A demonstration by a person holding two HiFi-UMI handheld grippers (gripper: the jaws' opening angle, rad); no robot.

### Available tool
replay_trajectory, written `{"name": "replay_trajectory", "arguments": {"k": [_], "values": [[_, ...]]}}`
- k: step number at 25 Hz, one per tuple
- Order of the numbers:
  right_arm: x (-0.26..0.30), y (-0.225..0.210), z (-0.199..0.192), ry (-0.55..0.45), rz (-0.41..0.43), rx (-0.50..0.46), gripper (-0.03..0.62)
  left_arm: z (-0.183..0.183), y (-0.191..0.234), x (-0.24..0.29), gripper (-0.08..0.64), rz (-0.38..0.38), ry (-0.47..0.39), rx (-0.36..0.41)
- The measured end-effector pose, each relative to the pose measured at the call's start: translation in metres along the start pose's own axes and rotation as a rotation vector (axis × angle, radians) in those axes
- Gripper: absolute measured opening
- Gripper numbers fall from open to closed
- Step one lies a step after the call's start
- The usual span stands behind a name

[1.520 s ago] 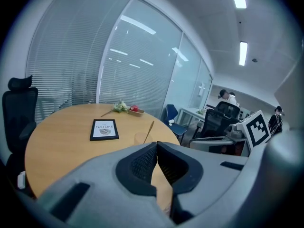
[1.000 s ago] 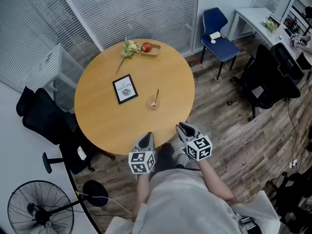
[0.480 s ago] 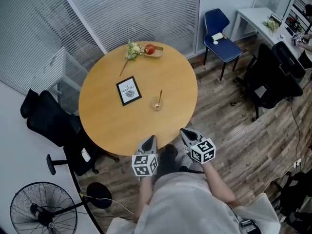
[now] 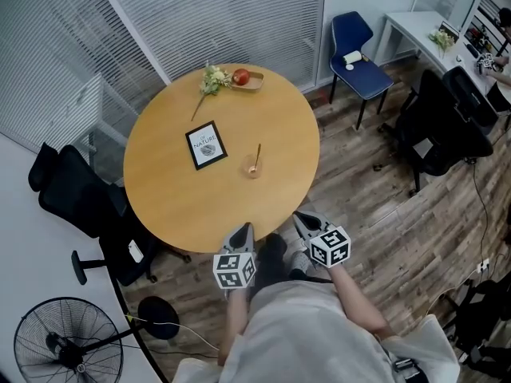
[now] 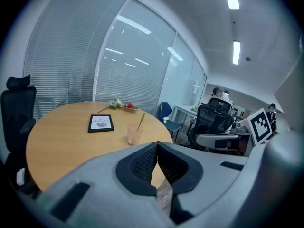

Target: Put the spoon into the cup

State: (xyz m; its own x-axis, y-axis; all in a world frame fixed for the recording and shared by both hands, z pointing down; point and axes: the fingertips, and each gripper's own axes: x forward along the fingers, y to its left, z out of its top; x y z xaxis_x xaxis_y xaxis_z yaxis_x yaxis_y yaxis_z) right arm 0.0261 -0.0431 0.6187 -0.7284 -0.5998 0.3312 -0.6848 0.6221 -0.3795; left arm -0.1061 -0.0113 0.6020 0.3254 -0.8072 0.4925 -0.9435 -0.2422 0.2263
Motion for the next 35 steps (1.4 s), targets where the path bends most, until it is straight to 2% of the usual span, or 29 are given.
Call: {"name": "replay_trajectory", "arguments": {"k": [14, 29, 35], "values": [[0.018, 0.016, -0.003, 0.061, 0.082, -0.052, -0.003, 0.009, 0.014, 0.003, 0.009, 0.047, -0.011, -0.004], [0.014, 0.003, 0.002, 0.054, 0.058, -0.045, -0.003, 0.014, 0.02, 0.004, 0.009, 0.062, -0.024, 0.0], [0.012, 0.004, 0.008, 0.035, 0.051, -0.092, -0.003, 0.016, 0.022, 0.0, 0.009, 0.074, -0.029, 0.02]]}}
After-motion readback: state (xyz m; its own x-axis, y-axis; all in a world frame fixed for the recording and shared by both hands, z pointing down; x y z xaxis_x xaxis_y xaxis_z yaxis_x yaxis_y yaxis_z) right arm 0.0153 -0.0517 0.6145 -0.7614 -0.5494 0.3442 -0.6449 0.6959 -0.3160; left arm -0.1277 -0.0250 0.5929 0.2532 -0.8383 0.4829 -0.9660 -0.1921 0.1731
